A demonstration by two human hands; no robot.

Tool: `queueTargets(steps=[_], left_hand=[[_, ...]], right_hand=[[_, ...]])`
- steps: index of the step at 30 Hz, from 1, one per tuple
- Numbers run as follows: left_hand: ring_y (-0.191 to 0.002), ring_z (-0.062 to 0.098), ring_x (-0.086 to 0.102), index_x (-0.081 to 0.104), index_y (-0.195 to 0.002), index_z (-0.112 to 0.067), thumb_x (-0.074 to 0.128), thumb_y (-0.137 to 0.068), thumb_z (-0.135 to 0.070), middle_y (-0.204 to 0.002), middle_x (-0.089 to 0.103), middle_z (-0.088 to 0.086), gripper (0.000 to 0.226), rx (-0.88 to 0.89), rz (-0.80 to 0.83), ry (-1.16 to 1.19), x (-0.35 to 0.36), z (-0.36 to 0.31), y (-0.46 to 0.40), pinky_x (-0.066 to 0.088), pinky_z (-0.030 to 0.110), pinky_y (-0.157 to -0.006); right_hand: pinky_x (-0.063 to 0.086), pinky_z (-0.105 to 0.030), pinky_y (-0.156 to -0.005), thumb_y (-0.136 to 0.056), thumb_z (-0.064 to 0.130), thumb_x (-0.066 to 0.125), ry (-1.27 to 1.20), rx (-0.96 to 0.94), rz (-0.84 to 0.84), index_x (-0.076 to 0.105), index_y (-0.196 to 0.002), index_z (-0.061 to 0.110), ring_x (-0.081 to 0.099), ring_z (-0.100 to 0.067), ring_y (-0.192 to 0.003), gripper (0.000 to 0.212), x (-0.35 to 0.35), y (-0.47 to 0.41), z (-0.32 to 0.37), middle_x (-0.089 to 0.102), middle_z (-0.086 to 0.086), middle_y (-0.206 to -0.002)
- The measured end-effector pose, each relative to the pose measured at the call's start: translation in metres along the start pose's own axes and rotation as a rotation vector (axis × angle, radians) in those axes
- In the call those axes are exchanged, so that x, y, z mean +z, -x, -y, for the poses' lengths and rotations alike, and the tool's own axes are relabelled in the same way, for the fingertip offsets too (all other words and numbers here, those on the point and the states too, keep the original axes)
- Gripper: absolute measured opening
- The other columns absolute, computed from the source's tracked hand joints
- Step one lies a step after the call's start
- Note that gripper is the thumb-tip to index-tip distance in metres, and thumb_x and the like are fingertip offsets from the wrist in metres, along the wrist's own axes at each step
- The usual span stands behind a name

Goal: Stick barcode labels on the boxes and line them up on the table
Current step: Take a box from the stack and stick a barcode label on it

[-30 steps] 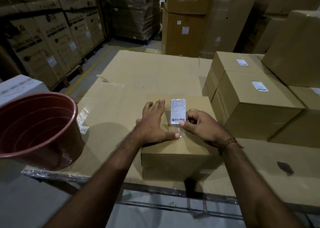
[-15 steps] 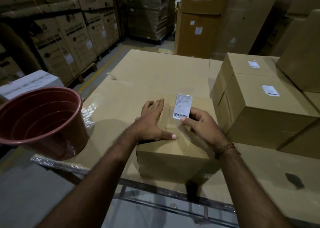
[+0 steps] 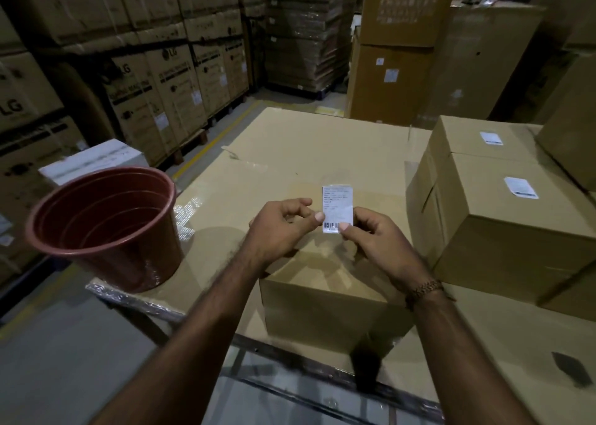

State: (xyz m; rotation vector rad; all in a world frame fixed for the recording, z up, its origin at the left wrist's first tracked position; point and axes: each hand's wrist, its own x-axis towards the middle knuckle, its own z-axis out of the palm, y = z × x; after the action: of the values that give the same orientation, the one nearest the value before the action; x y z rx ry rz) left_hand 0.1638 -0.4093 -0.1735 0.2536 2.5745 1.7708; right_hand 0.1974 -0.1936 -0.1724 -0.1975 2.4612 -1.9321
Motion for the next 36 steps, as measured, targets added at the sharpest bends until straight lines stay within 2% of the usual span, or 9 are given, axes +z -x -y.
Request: queueTargets(steps=[4,9,11,16,20,23,26,31,36], left_hand=[[-0.123,0.0,0.064,0.08,-0.079,-0.031,0.077,-0.076,-0.064,-0.126,0.072,-0.022,0.033,0.044,-0.021,0.065,-0.01,-0.004,0.009,0.043,0.051,-0.116],[-0.121,0.0,0.065,0.077,-0.079,-0.025,0.077,-0.085,-0.05,-0.122,0.074,-0.02,0.026,0.126,-0.092,0.065,-0.034,-0.006,0.017,0.047,0.045,-0.112],[-0.12,0.0,0.065,0.075,-0.078,-0.024,0.077,-0.09,-0.043,-0.121,0.074,-0.019,0.023,0.159,-0.096,0.056,-0.05,-0.002,0.017,0.046,0.038,-0.11],[-0.117,-0.004,0.063,0.073,-0.08,-0.022,0.076,-0.095,-0.037,-0.12,0.074,-0.02,0.022,0.174,-0.082,-0.015,-0.098,0.015,0.013,0.04,0.022,-0.084],[-0.109,-0.003,0.065,0.076,-0.089,-0.025,0.075,-0.096,-0.042,-0.116,0.074,-0.019,0.018,0.15,-0.068,-0.043,-0.154,0.029,0.014,0.042,0.022,-0.076],[-0.093,-0.004,0.068,0.078,-0.096,-0.025,0.073,-0.097,-0.042,-0.1,0.076,-0.018,0.017,0.147,-0.149,-0.087,-0.206,0.04,0.016,0.046,0.024,-0.073],[-0.085,0.003,0.069,0.077,-0.098,-0.027,0.071,-0.098,-0.043,-0.09,0.076,-0.011,0.017,0.122,-0.266,-0.176,-0.261,0.052,0.02,0.055,0.028,-0.078],[-0.096,0.003,0.069,0.074,-0.115,-0.03,0.068,-0.099,-0.044,-0.107,0.075,-0.012,0.021,0.08,-0.413,-0.264,-0.329,0.073,0.014,0.06,0.034,-0.088],[-0.116,0.013,0.064,0.067,-0.135,-0.029,0.064,-0.101,-0.049,-0.131,0.067,-0.003,0.04,0.035,-0.514,-0.442,-0.37,0.089,-0.002,0.054,0.038,-0.094]], right_hand=[[0.05,-0.014,-0.071,-0.105,0.013,0.064,-0.008,-0.046,0.026,0.077,-0.126,0.023,0.068,0.001,-0.08,0.027,0.012,0.003,0.012,0.081,0.008,-0.104],[0.051,-0.031,-0.071,-0.102,0.019,0.07,0.077,-0.093,-0.034,0.075,-0.098,0.019,0.062,-0.013,-0.073,0.006,0.031,-0.002,0.024,0.073,0.008,-0.083],[0.055,-0.033,-0.081,-0.101,0.017,0.071,0.014,-0.105,-0.071,0.073,-0.101,0.012,0.07,-0.018,-0.082,0.005,0.045,-0.007,0.031,0.078,-0.004,-0.092],[0.049,-0.015,-0.072,-0.104,0.014,0.067,-0.019,-0.119,-0.139,0.074,-0.098,0.004,0.064,-0.003,-0.076,0.014,0.097,-0.02,0.052,0.077,-0.003,-0.089],[0.05,-0.016,-0.07,-0.102,0.015,0.07,-0.093,-0.059,-0.221,0.078,-0.096,0.009,0.063,-0.005,-0.077,0.012,0.153,-0.033,0.06,0.079,-0.005,-0.095],[0.048,-0.022,-0.07,-0.098,0.017,0.075,-0.142,-0.03,-0.28,0.079,-0.091,0.012,0.058,-0.009,-0.074,0.01,0.196,-0.046,0.064,0.073,-0.003,-0.084],[0.048,-0.016,-0.067,-0.094,0.013,0.08,-0.194,-0.008,-0.335,0.079,-0.094,0.013,0.059,-0.004,-0.068,0.001,0.237,-0.058,0.07,0.07,-0.002,-0.082],[0.052,-0.029,-0.081,-0.093,0.008,0.08,-0.18,0.032,-0.299,0.076,-0.084,0.011,0.071,-0.013,-0.08,0.01,0.291,-0.081,0.079,0.078,-0.018,-0.087],[0.054,-0.022,-0.075,-0.096,0.004,0.074,-0.114,0.02,-0.159,0.072,-0.084,0.007,0.074,-0.011,-0.078,0.013,0.327,-0.115,0.087,0.079,-0.015,-0.086]])
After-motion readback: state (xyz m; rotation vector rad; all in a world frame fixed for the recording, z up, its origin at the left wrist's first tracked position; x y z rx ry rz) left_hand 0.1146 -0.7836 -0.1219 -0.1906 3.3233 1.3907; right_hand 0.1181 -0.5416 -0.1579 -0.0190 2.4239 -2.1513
